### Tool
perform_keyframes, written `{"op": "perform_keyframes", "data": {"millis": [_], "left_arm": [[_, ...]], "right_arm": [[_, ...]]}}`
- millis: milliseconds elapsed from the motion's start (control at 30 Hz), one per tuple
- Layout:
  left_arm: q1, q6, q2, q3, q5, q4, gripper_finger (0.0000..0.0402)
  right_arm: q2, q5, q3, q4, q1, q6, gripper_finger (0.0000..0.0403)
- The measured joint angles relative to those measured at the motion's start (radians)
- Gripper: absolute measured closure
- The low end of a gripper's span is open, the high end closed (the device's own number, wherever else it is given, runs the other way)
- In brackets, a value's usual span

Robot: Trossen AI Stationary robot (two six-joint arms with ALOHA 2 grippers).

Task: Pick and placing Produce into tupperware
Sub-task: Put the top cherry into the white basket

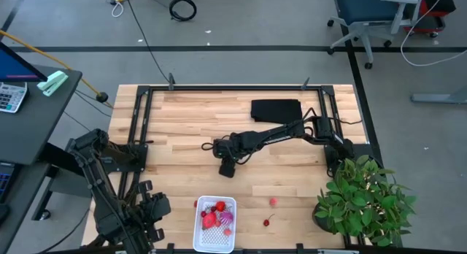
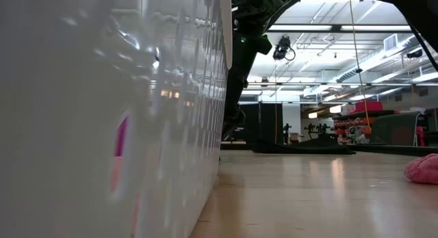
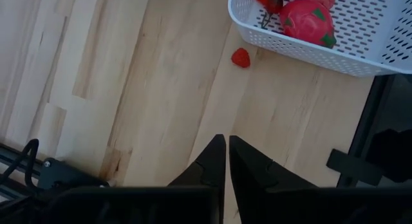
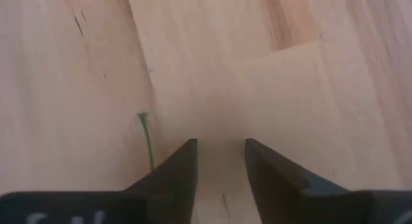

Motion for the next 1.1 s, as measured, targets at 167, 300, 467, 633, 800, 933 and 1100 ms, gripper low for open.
{"op": "perform_keyframes", "data": {"millis": [167,300,467,633,800,933,1100], "left_arm": [[0.000,-0.001,0.000,0.000,0.000,0.000,0.0382],[0.000,0.000,0.000,0.000,0.000,0.000,0.0382],[0.000,0.000,0.000,0.000,0.000,0.000,0.0374],[0.000,-0.001,0.000,0.000,0.000,0.000,0.0375],[-0.001,-0.003,0.000,0.000,0.000,0.019,0.0384],[-0.002,-0.003,0.000,0.000,0.000,0.036,0.0383],[-0.002,0.001,0.000,0.000,0.000,0.035,0.0377]], "right_arm": [[0.000,-0.046,0.000,0.006,0.000,0.034,0.0327],[0.000,-0.096,0.000,0.006,0.016,0.029,0.0357],[0.000,-0.094,0.011,-0.006,0.030,-0.003,0.0344],[0.000,-0.082,0.044,-0.006,0.029,-0.023,0.0301],[0.000,-0.116,0.062,-0.014,0.030,-0.041,0.0252],[0.000,-0.133,0.062,-0.075,0.050,-0.109,0.0215],[0.000,-0.015,0.062,-0.104,0.089,-0.180,0.0177]]}}
